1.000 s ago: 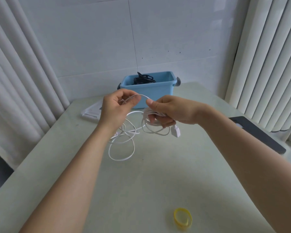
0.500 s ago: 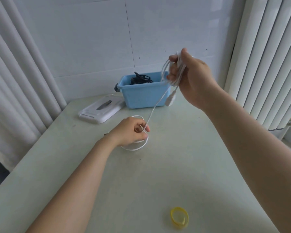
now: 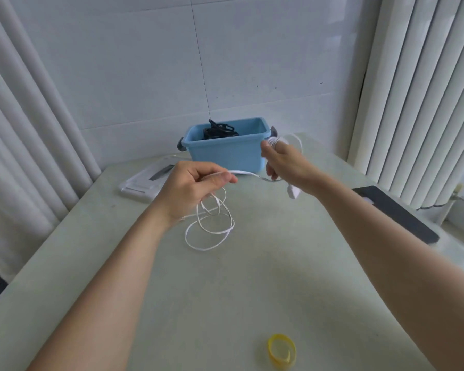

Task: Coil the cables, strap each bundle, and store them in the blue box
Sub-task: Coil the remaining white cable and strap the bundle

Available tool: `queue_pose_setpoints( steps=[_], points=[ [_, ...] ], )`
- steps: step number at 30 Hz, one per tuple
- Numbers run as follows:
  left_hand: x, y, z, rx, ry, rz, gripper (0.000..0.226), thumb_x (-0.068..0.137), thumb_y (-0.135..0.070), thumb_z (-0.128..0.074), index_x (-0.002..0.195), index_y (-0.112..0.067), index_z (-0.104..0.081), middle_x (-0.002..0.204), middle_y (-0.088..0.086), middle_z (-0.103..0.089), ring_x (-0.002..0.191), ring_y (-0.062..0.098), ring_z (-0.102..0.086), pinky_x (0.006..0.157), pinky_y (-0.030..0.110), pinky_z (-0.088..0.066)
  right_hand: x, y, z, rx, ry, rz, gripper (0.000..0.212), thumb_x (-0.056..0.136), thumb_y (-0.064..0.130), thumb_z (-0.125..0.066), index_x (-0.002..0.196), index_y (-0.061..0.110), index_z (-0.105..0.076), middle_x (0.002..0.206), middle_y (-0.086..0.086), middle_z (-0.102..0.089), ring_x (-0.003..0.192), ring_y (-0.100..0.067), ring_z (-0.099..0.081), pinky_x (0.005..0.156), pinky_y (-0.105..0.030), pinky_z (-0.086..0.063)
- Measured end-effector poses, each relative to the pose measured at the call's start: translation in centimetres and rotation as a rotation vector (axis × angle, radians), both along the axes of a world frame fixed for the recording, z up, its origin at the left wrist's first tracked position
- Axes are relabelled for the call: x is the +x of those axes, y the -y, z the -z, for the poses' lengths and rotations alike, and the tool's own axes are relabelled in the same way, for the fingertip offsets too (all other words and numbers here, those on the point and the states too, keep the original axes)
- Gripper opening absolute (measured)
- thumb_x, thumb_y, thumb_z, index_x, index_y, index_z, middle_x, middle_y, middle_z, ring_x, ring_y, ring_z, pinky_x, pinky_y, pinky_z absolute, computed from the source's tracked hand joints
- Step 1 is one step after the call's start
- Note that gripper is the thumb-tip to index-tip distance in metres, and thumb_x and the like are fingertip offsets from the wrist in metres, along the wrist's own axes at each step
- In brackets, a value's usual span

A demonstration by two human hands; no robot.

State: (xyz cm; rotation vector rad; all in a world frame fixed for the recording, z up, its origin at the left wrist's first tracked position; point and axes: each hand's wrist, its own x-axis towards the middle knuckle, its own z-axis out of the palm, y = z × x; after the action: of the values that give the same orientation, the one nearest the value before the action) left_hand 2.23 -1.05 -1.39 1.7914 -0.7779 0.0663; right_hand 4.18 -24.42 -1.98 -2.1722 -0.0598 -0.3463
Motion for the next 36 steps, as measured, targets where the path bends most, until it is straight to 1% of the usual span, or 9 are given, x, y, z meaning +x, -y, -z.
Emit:
queue_pose_setpoints(
  steps=[6,8,11,14,18,22,27,29,36],
  points=[
    [1.6,-0.3,0.7,-0.252,0.095,-0.318,0.016,0.092,-0.029,-0.071,0.081,-0.035,-0.08,0.063,-0.001,-0.043,0.059,0.009,-0.039,0.055,0.024,-0.041,-1.9,-2.5,-0.1,-0.033,-0.276,-0.412,0.075,0.105,0.054,-0.017,0.101,-0.003,-0.065,0.066,-0.012,-0.055,0.056,-0.022,-0.05,0.067,-0.032,-0.045],
    [2.2,-0.7,1.4,-0.294,0.108,-0.416,0.011,0.092,-0.028,-0.072,0.084,-0.024,-0.079,0.063,-0.006,-0.04,0.061,0.009,-0.035,0.058,0.026,-0.036,-2.3,-3.2,-0.1,-0.024,-0.282,-0.523,0.076,0.104,0.057,-0.019,0.095,-0.002,-0.066,0.065,-0.014,-0.048,0.054,-0.021,-0.044,0.065,-0.03,-0.044],
    [3.2,-1.5,2.7,-0.25,0.107,-0.488,0.023,0.09,-0.028,-0.074,0.089,-0.005,-0.076,0.071,0.005,-0.052,0.069,0.01,-0.043,0.065,0.025,-0.039,-2.8,-3.6,-0.6,0.065,-0.311,-0.626,0.07,0.104,0.056,-0.025,0.075,0.003,-0.061,0.056,-0.007,-0.033,0.048,-0.017,-0.029,0.058,-0.027,-0.041],
    [4.0,-2.0,3.9,-0.112,0.06,-0.455,0.02,0.089,-0.032,-0.075,0.088,-0.012,-0.077,0.074,0.007,-0.063,0.069,0.01,-0.047,0.066,0.025,-0.04,-2.9,-3.4,-1.4,0.285,-0.303,-0.689,0.062,0.105,0.049,-0.025,0.068,0.008,-0.052,0.047,0.004,-0.021,0.043,-0.014,-0.016,0.052,-0.03,-0.028],
    [3.9,-1.7,4.9,0.17,-0.033,-0.358,0.01,0.09,-0.03,-0.075,0.084,-0.022,-0.077,0.061,-0.018,-0.063,0.054,-0.001,-0.049,0.059,0.013,-0.039,-2.5,-2.9,-2.9,0.613,-0.204,-0.622,0.059,0.106,0.049,-0.028,0.067,0.011,-0.051,0.043,0.003,-0.022,0.04,-0.016,-0.014,0.056,-0.037,-0.02],
    [3.1,-0.7,5.2,0.31,-0.119,-0.199,0.018,0.091,-0.034,-0.072,0.085,-0.017,-0.075,0.068,-0.004,-0.07,0.062,0.008,-0.065,0.067,0.023,-0.054,-1.9,-2.5,-4.1,0.99,-0.096,-0.506,0.055,0.105,0.052,-0.026,0.076,0.012,-0.05,0.044,0.004,-0.028,0.039,-0.013,-0.024,0.06,-0.031,-0.035],
    [2.3,0.2,5.1,0.467,-0.141,-0.079,0.012,0.094,-0.035,-0.069,0.094,-0.023,-0.074,0.073,-0.003,-0.072,0.062,0.005,-0.061,0.066,0.019,-0.049,-0.8,-1.5,-4.3,1.318,0.09,-0.232,0.042,0.107,0.038,-0.037,0.09,0.005,-0.056,0.059,-0.003,-0.047,0.052,-0.016,-0.047,0.065,-0.029,-0.045],
    [1.8,0.5,4.6,0.491,-0.13,-0.05,0.018,0.099,-0.037,-0.061,0.097,-0.025,-0.075,0.07,-0.002,-0.067,0.062,0.003,-0.058,0.063,0.018,-0.045,-0.4,-1.0,-3.9,1.228,0.131,-0.077,0.034,0.105,0.033,-0.043,0.091,0.006,-0.057,0.061,-0.003,-0.053,0.056,-0.016,-0.052,0.068,-0.03,-0.046],
    [0.6,0.5,2.3,0.349,0.002,-0.002,0.026,0.101,-0.037,-0.057,0.093,-0.028,-0.08,0.068,0.008,-0.038,0.064,0.017,-0.035,0.06,0.021,-0.031,0.5,0.1,-0.6,0.44,0.211,0.2,0.023,0.102,0.022,-0.036,0.084,0.011,-0.044,0.072,-0.009,-0.049,0.063,-0.016,-0.047,0.058,-0.027,-0.04]
  ],
)
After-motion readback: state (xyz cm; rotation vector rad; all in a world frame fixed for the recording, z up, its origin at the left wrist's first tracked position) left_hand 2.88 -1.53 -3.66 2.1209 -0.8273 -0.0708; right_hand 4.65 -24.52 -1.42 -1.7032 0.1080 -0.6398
